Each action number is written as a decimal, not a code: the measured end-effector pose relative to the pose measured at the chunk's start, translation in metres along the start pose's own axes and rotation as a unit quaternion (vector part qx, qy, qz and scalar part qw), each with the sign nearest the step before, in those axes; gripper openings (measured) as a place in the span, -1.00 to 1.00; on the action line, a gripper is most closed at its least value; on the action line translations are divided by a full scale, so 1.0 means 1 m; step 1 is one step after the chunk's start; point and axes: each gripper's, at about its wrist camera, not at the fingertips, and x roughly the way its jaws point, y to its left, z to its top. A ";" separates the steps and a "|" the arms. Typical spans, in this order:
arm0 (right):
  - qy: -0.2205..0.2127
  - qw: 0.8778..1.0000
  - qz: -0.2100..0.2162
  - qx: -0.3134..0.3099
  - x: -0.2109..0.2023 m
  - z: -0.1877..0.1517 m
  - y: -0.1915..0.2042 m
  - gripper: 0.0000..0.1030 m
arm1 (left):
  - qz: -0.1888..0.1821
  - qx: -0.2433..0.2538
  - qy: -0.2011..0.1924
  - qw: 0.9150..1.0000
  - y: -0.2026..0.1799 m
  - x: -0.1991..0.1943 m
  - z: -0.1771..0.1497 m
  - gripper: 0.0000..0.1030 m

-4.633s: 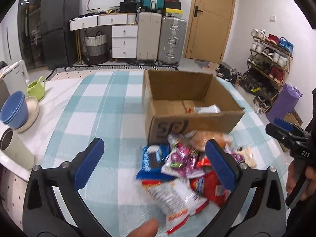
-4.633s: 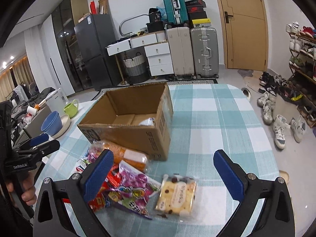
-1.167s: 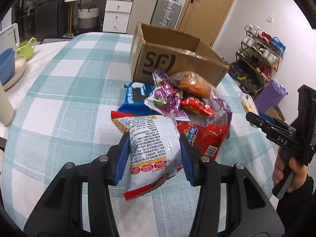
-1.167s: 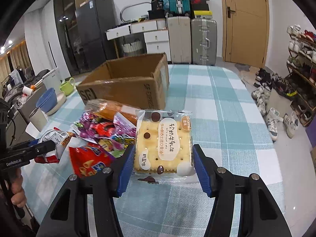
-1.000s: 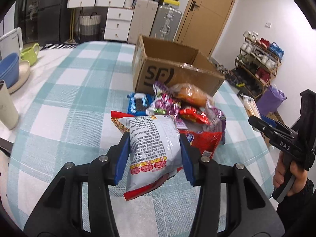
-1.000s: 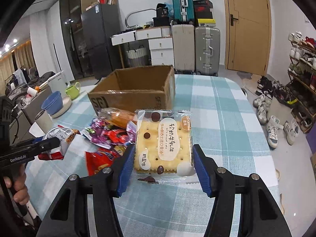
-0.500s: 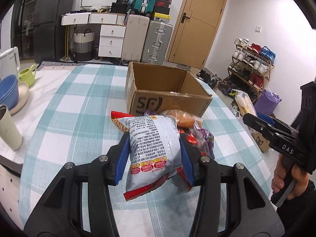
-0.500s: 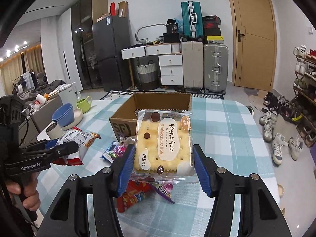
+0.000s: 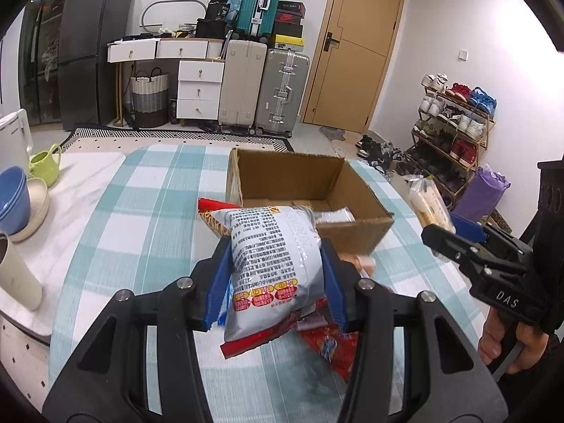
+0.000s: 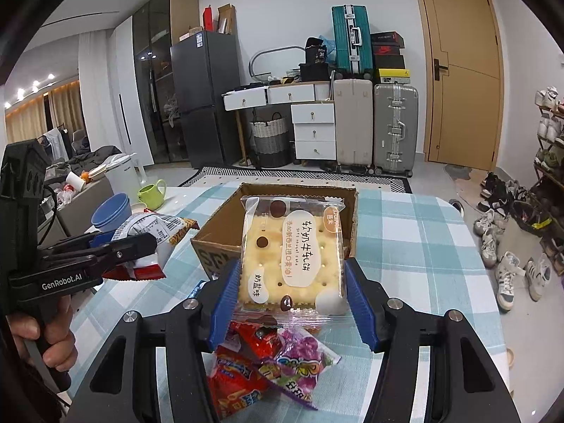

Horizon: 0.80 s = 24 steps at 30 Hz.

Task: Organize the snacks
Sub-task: 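Lift both held snacks and carry them over the cardboard box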

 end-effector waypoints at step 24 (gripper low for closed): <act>0.007 1.000 0.005 0.003 0.047 0.015 -0.041 0.14 | 0.003 0.023 -0.004 1.000 -0.013 0.074 0.050 -0.13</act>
